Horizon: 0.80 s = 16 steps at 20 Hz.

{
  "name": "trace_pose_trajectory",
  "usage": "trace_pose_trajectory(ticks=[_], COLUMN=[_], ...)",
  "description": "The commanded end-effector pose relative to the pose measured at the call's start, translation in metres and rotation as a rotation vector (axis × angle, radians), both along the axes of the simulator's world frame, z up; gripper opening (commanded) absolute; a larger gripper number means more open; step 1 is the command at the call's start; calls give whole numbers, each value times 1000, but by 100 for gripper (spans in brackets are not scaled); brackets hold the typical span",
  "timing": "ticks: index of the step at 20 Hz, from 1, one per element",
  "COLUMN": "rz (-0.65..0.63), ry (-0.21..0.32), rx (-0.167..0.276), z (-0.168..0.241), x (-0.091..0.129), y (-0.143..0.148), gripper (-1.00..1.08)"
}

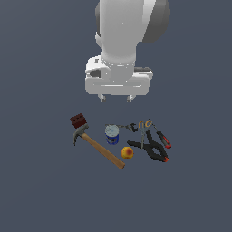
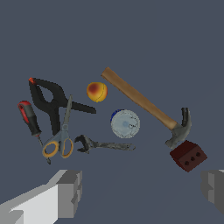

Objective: Pick up a designated object from a clutter of objects.

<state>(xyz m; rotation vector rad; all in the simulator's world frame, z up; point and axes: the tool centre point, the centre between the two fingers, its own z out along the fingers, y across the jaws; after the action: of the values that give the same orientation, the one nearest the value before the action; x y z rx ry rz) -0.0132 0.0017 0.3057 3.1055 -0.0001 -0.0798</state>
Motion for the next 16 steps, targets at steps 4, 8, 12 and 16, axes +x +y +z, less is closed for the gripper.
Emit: trace_pose_trajectory(ticks=[4,8,12,16], rz=[-51,-118,-214,-339], ry=[-2,-6,-12,-21], rx=[10,21,33,44], z=[-16,-36,-63,-97], x=[1,1,-2,-11], y=[-14,-32,-57,-90], gripper=[100,100,100,100])
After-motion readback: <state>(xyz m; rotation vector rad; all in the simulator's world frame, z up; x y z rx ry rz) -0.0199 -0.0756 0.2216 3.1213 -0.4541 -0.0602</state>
